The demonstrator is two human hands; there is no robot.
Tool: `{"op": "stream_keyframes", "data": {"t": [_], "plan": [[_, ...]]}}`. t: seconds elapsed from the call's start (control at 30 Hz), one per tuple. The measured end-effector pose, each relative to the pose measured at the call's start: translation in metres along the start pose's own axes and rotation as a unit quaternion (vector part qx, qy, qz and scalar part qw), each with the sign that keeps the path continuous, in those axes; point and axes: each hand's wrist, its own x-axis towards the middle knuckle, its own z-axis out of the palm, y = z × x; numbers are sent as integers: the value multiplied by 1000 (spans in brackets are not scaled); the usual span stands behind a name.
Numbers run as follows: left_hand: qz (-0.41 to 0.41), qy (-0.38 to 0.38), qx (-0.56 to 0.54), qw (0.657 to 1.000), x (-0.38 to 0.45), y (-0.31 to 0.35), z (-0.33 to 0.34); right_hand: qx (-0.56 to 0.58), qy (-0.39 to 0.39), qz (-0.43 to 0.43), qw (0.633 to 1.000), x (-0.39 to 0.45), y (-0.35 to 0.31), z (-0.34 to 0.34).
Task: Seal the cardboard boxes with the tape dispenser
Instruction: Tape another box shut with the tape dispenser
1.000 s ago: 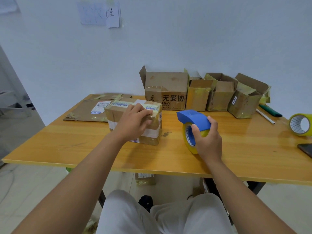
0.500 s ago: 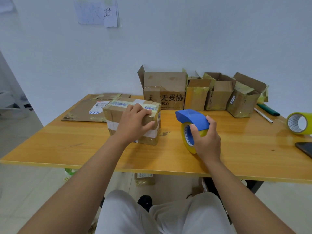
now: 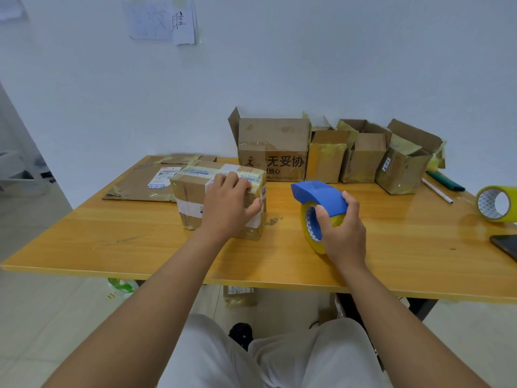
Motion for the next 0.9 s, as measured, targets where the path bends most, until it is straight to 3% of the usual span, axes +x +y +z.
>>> {"op": "stream_keyframes", "data": {"t": [0.4, 0.7, 0.9], "plan": [[15, -17, -12, 1000, 1, -1, 4, 1, 3, -4, 1000, 0, 2, 1], [-50, -37, 28, 998, -2, 10, 10, 0, -1, -7, 1000, 1, 3, 0], [-32, -124, -109, 986, 5, -3, -6, -4, 3, -15, 1000, 0, 6, 0]]}}
